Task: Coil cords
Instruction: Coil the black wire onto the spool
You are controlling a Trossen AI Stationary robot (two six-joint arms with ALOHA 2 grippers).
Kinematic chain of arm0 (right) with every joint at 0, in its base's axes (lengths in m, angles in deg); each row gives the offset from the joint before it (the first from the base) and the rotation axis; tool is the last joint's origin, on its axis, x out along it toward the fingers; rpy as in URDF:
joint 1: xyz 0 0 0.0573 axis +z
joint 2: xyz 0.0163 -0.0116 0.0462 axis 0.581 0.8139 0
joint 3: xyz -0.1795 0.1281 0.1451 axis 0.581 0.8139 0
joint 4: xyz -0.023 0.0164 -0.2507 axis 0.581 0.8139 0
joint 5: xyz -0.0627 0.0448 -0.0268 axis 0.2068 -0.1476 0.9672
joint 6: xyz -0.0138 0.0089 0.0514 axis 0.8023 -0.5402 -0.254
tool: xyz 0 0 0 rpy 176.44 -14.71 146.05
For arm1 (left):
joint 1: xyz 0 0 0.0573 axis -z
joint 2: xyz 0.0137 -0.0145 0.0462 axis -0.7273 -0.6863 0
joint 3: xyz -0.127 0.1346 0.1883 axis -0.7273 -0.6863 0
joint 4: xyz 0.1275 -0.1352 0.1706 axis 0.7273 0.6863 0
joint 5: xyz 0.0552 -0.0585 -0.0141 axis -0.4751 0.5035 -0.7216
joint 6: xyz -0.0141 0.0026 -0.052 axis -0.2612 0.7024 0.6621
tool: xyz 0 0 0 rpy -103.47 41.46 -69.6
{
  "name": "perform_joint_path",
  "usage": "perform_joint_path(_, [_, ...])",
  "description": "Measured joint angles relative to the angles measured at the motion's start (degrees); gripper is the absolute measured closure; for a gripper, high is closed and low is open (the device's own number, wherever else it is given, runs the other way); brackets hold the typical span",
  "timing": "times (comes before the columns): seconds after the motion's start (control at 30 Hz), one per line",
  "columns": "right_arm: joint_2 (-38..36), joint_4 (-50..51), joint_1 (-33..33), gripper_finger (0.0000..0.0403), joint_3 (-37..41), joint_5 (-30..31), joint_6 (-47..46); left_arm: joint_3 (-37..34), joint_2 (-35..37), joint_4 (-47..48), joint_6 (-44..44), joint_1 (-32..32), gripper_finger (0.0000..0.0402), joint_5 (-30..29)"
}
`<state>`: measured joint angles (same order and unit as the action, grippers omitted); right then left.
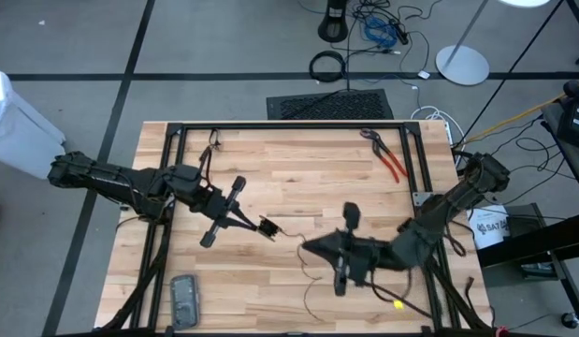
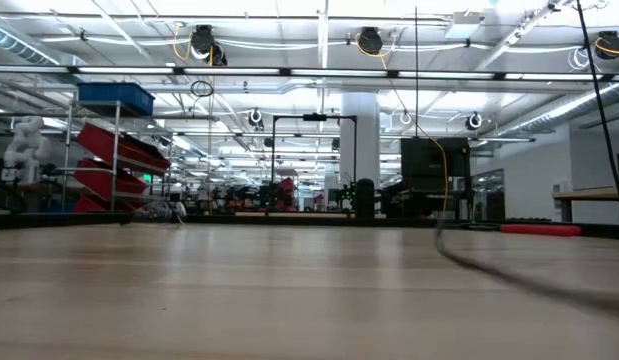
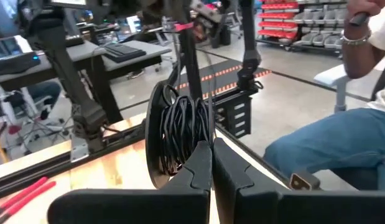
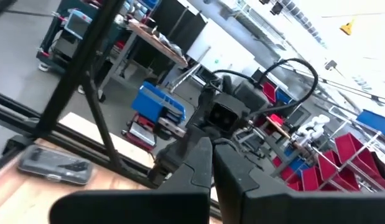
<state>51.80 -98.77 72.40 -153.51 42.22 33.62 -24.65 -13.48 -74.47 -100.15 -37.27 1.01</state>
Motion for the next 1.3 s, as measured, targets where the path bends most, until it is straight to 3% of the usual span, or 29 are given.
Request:
perform_joint_path(0.23, [0.6,-0.9,-8.6,0.0403,-0.1,-9.1,-1.7,0.0,-0.2,0.1,0.0,0.0,0.04,5.7])
perform_joint_path(0.47, [1.0,-6.0,-14.1,0.0403,-0.1,-16.7,-0.8,0.0,-0.2,2.1,0.0,0.0,0.04,6.6])
perform_joint_path(0.7, [1.1,-8.3,-16.6,0.0403,0.0,-21.0,0.8,0.1,-0.2,2.7,-0.1,0.0,0.04,8.8])
perform_joint_path(1.17, [6.1,-9.2,-20.1,0.0403,-0.1,-37.9,-5.5,0.1,-1.0,2.0,-0.6,0.0,0.04,9.2])
perform_joint_path(1.3, [7.2,-10.0,-20.2,0.0403,-1.5,-39.1,-4.8,0.0,-2.9,1.2,-2.0,0.0,0.04,9.2])
